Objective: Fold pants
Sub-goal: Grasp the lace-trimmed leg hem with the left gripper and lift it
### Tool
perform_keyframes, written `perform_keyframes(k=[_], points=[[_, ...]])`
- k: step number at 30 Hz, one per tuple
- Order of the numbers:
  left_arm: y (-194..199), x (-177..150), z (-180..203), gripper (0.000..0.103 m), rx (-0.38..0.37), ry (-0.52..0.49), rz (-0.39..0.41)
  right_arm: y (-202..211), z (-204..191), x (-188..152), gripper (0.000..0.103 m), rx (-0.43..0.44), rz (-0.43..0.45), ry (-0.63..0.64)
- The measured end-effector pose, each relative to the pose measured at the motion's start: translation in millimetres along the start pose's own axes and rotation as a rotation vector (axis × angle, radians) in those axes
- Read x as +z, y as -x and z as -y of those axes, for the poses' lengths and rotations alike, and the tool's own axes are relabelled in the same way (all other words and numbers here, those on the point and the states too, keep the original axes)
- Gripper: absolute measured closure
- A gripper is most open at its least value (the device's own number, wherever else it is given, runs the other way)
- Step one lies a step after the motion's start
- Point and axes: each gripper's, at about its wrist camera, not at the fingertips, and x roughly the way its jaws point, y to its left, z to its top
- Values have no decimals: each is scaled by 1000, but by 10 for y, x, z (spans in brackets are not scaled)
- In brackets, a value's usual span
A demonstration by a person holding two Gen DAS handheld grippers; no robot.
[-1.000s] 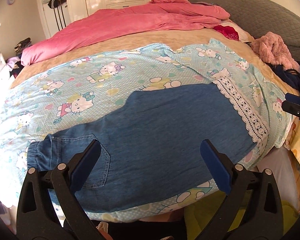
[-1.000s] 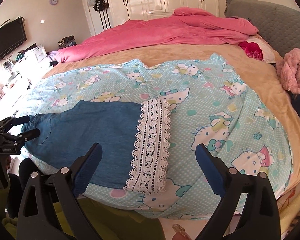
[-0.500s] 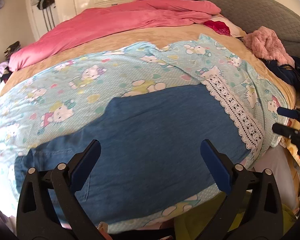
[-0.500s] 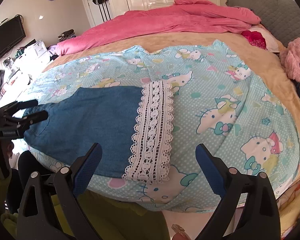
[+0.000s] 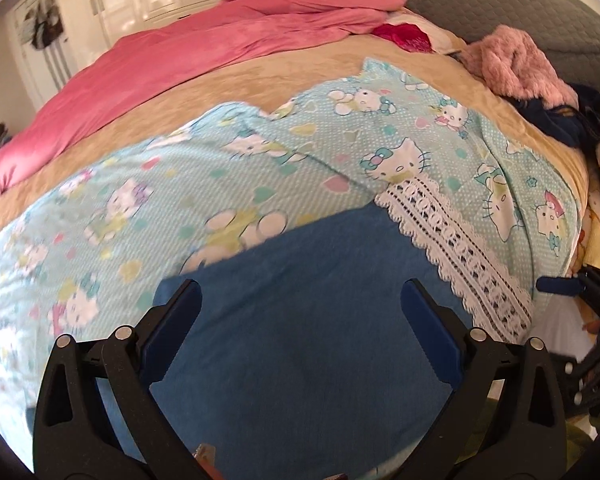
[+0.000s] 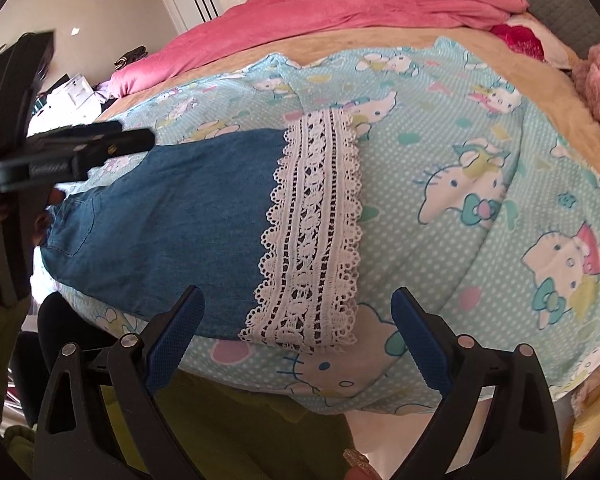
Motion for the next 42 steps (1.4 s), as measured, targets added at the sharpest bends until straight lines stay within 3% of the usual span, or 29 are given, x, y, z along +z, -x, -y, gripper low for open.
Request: perform_keyframes(k=[7, 11, 14, 21, 23, 25, 30, 31, 33, 34, 38, 42], points=[[-458, 297, 134, 10, -46, -111, -51, -227, 95, -22, 9, 46, -48, -64], [-689, 422, 196, 10, -62, -152, -76, -269, 104, -20, 9, 69, -32, -79], [-889, 457, 247, 10, -72, -177, -120, -270, 119, 1, 21, 108, -12, -96], [-1220, 502, 257, 10, -141, -163, -154, -319, 119, 64, 29, 157, 18, -118], [-1290, 485, 290, 15, -163, -163, -164, -346, 116, 95, 32, 171, 17, -115], [-1338, 452, 321, 28, -203, -158, -170, -379, 135, 110, 34, 178, 15, -116], [-1322, 393, 326, 48, -272, -115, -160, -396, 149, 135, 45, 173, 17, -104], [-1311, 387, 344, 57, -277, -118, -161, -395, 143, 138, 47, 172, 18, -100], [-1270, 382, 415, 75, -291, -144, -155, -410, 126, 162, 61, 173, 19, -87], [-1248, 375, 464, 86, -291, -164, -155, -425, 117, 168, 73, 185, 14, -87], [-1203, 329, 621, 95, -241, -229, -143, -454, 78, 199, 81, 198, 5, -81], [-1125, 307, 498, 98, -272, -160, -105, -368, -12, 264, 84, 214, 25, -42]])
